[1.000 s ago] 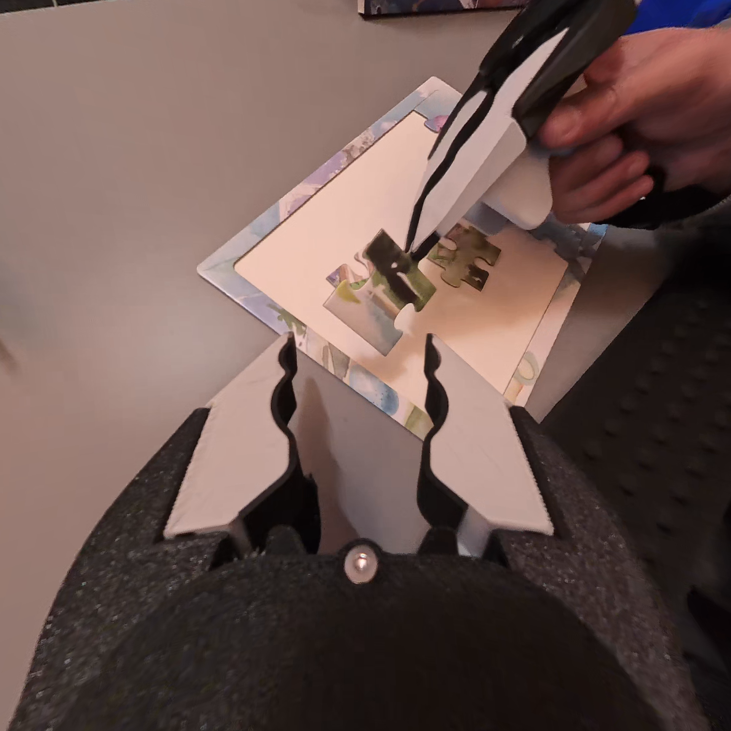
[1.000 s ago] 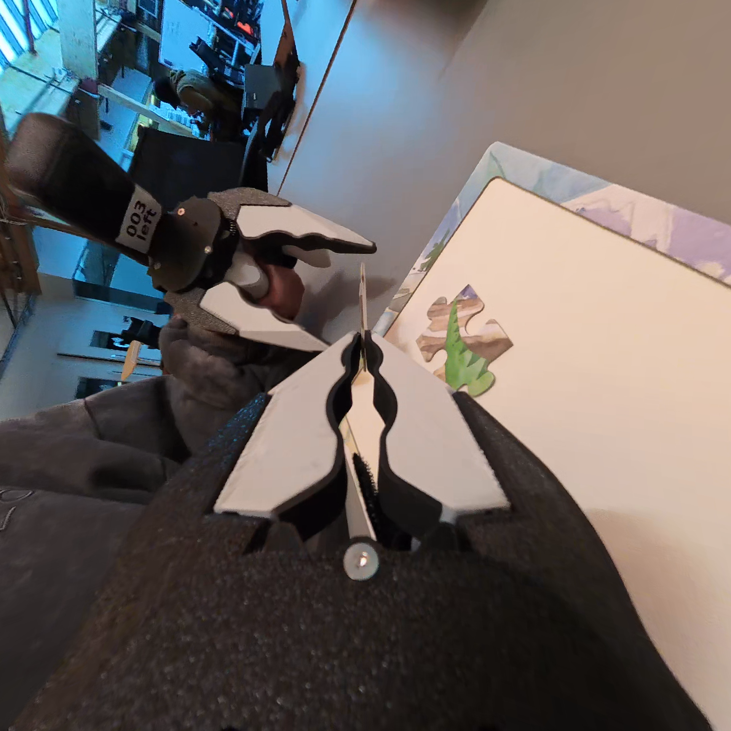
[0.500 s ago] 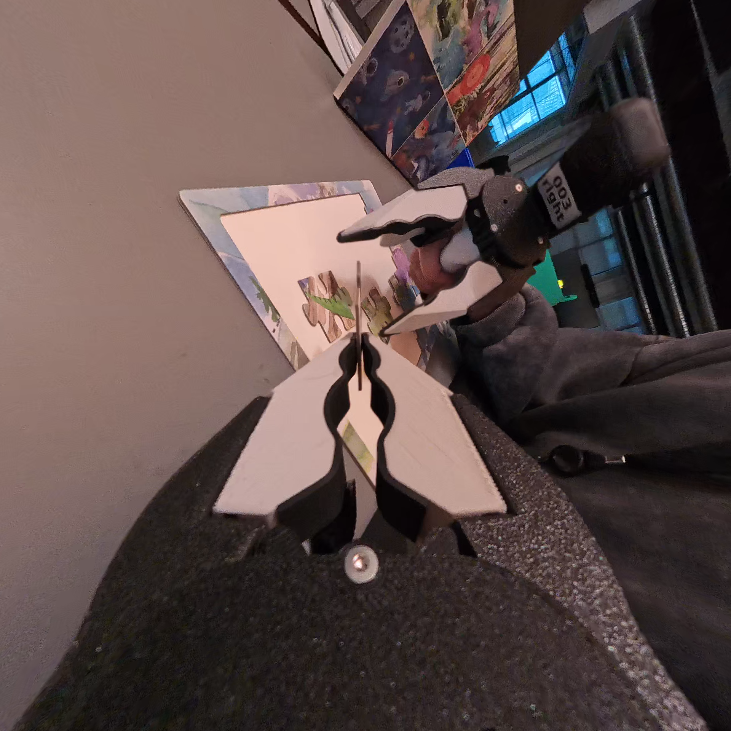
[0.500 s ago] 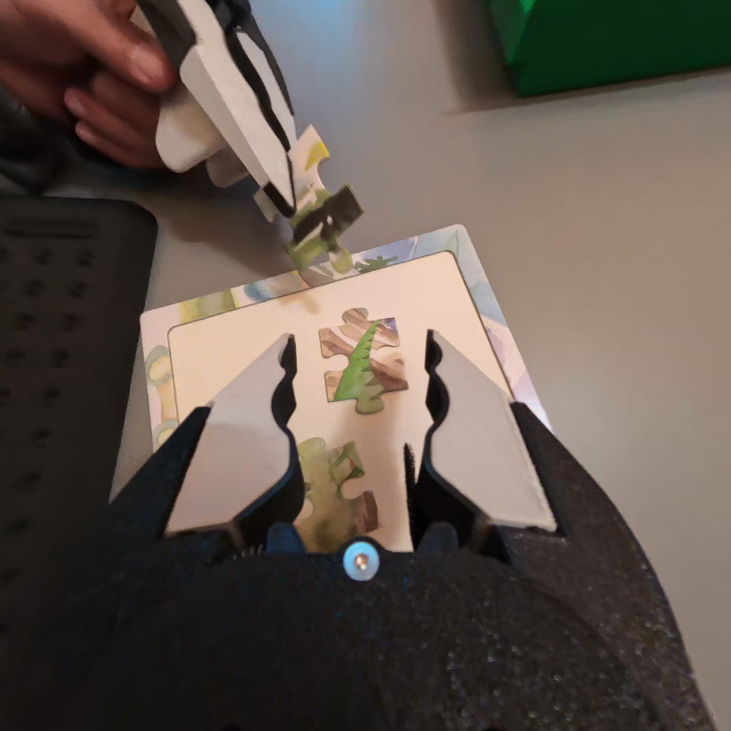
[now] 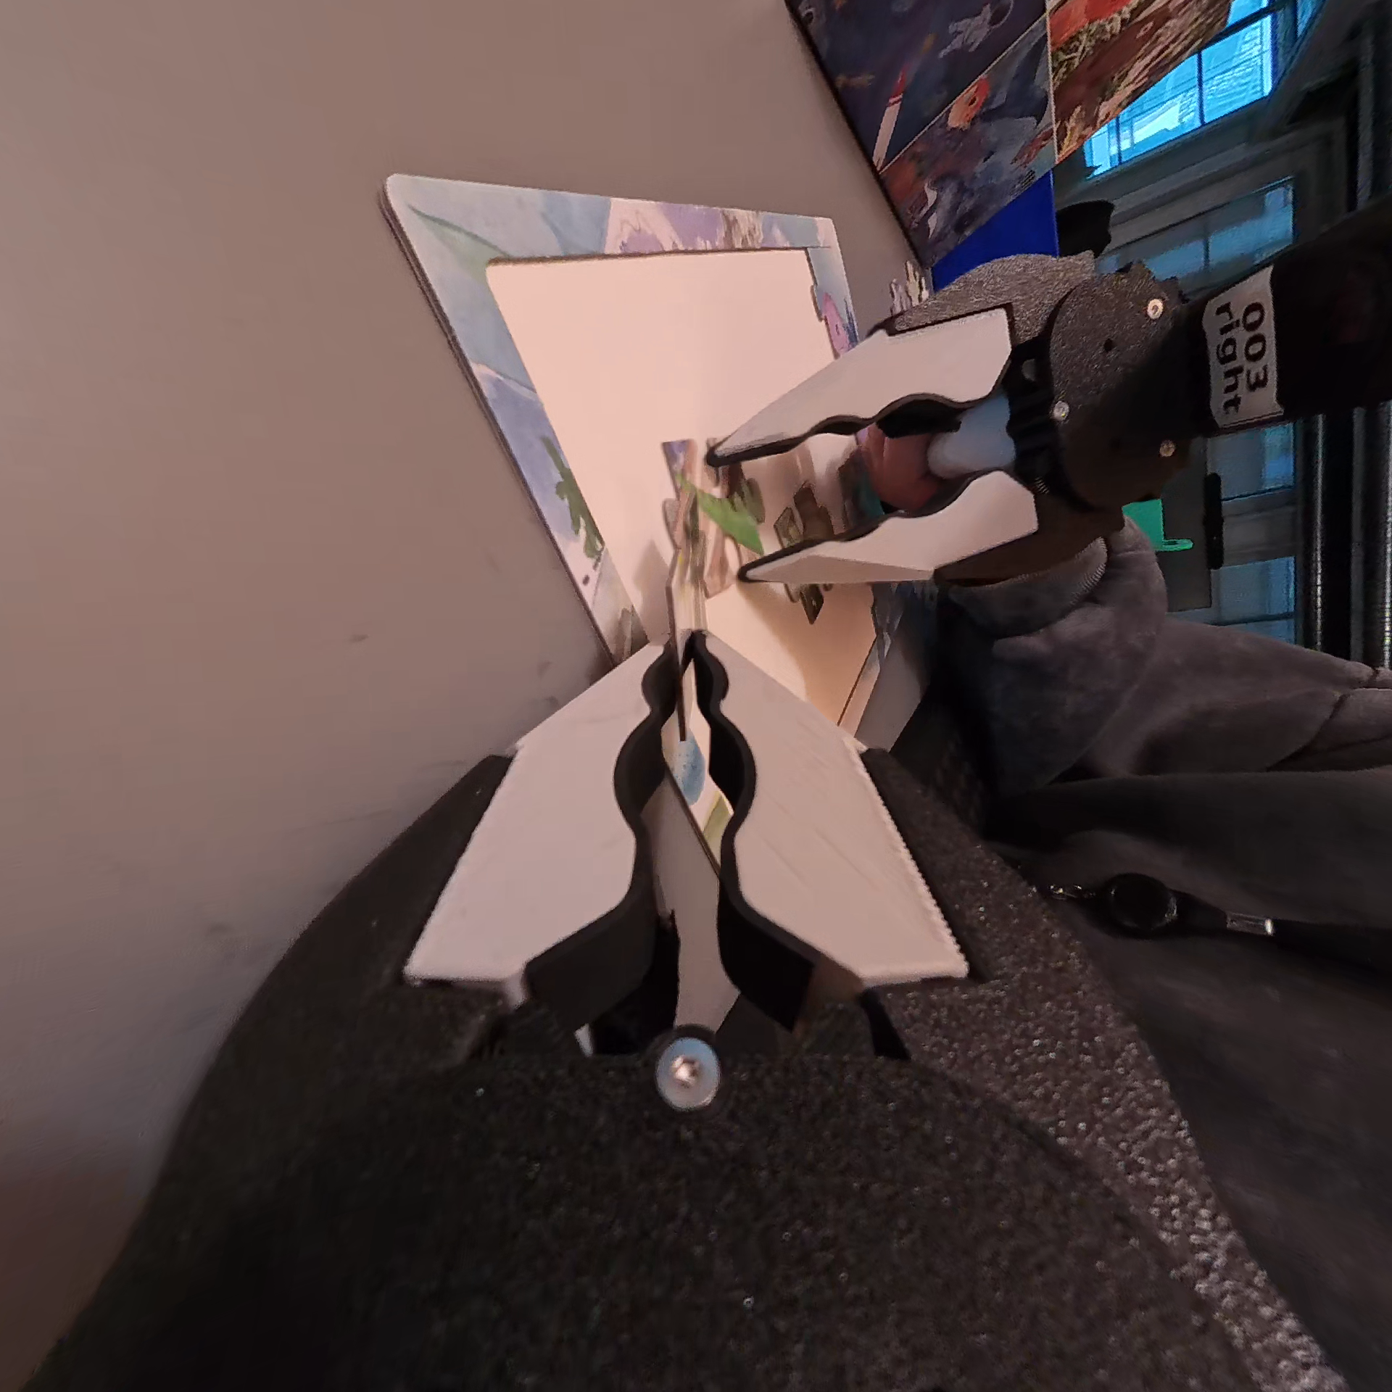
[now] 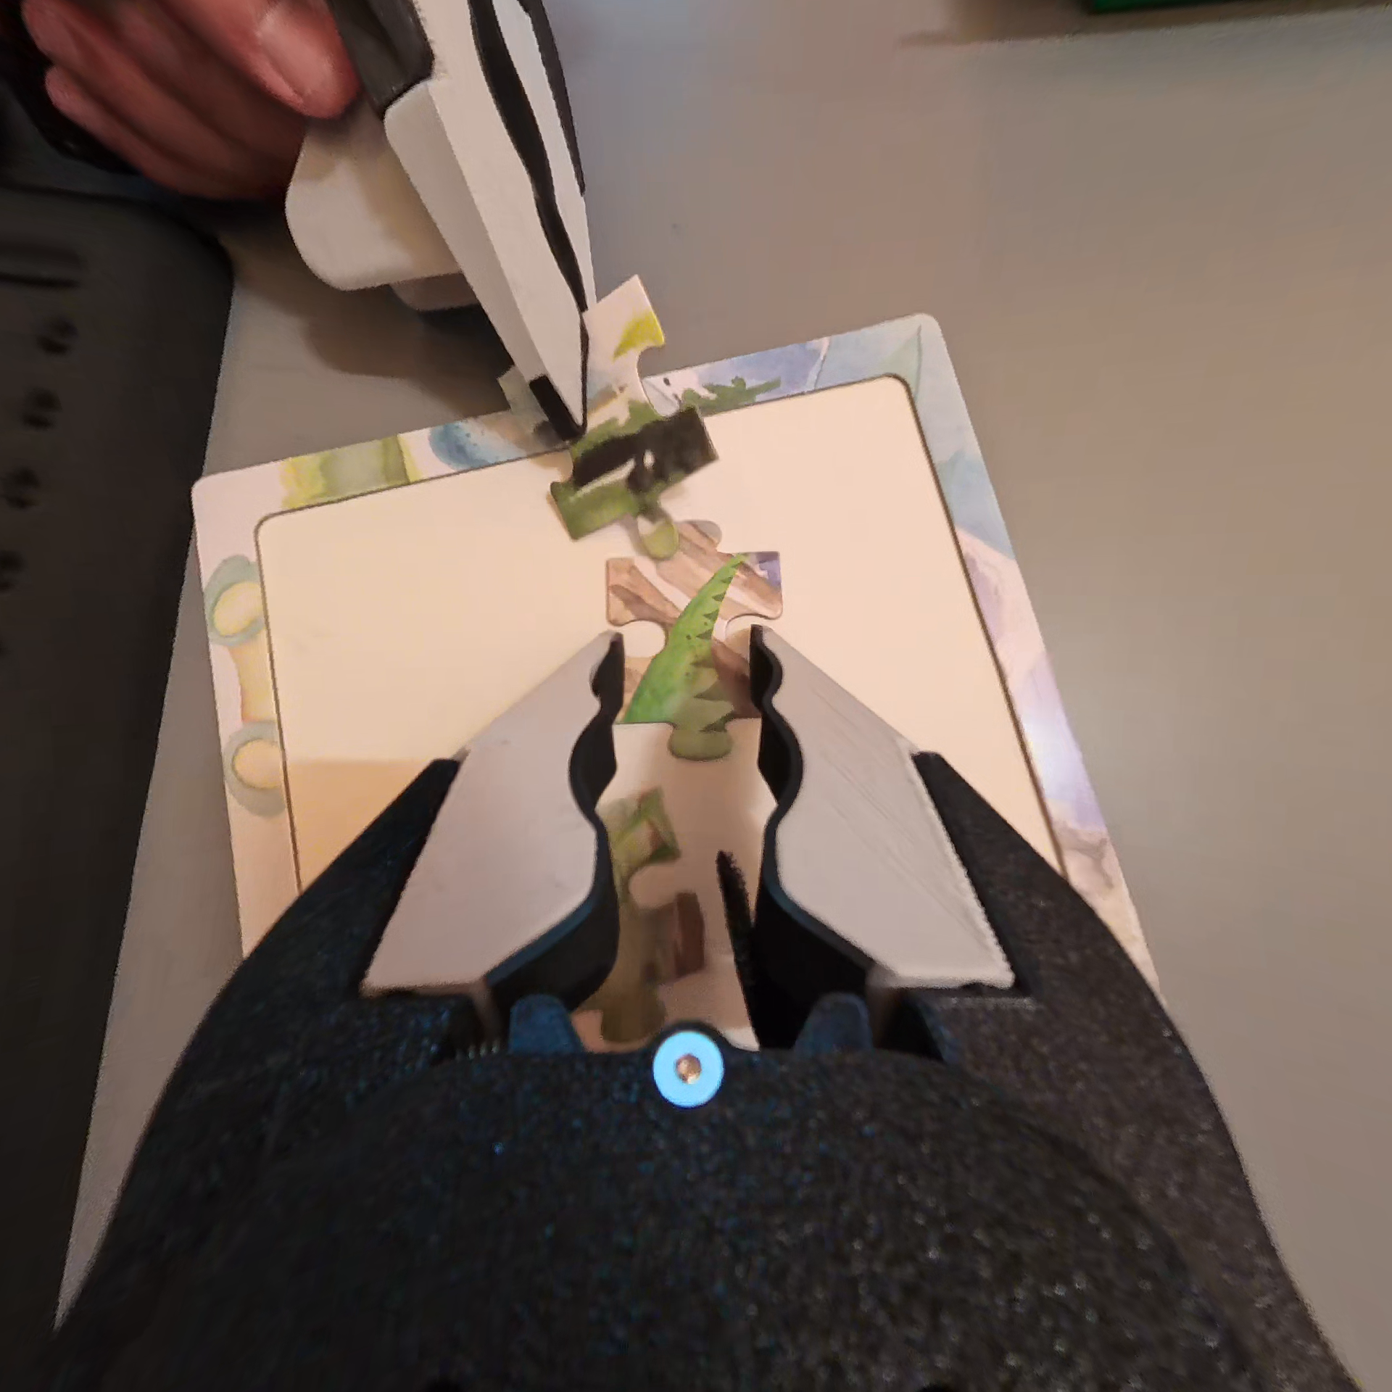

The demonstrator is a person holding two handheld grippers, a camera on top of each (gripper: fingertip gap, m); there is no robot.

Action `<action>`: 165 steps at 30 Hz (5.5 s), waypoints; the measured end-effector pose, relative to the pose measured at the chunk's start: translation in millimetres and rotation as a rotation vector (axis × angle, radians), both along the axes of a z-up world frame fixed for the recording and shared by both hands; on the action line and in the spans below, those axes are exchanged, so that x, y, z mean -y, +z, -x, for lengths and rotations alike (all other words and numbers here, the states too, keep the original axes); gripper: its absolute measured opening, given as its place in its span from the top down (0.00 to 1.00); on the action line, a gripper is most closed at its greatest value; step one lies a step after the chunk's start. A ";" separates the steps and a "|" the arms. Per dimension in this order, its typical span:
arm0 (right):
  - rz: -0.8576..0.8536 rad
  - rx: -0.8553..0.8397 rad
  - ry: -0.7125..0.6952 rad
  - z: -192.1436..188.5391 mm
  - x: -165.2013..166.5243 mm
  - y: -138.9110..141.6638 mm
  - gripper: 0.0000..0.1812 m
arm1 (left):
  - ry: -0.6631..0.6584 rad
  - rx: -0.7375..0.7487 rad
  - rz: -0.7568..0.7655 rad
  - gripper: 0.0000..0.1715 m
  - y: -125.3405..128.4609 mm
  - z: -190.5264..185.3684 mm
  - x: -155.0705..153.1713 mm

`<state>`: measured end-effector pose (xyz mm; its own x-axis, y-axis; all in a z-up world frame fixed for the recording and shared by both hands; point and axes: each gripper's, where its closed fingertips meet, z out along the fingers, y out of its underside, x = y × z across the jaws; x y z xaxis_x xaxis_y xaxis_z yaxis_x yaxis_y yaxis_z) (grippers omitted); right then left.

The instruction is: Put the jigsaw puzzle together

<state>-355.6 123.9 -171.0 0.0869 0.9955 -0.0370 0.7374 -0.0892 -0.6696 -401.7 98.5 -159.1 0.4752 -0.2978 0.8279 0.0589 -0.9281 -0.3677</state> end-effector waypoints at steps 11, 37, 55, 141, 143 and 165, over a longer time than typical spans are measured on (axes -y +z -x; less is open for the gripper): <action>0.064 -0.135 -0.035 -13.8 -3.6 34.4 0.72 | -0.014 -0.003 0.000 0.99 8.7 -5.4 -5.3; -0.100 0.043 0.060 24.8 -10.2 8.5 0.83 | -0.061 -0.413 -0.308 1.00 -2.2 21.3 -19.3; -0.005 0.044 0.065 12.6 -5.3 5.2 0.87 | -0.038 -0.380 -0.273 1.00 -6.9 22.1 -17.7; -0.013 0.015 0.109 16.4 11.6 0.6 0.75 | -0.084 -0.508 -0.409 1.00 -4.7 9.6 -14.9; -0.020 0.020 0.112 16.4 13.4 0.6 0.75 | -0.083 -0.500 -0.402 1.00 -1.1 12.1 -12.5; 0.002 0.076 0.164 -28.4 70.5 0.8 0.75 | -0.109 -0.594 -0.398 1.00 -8.7 13.6 -5.9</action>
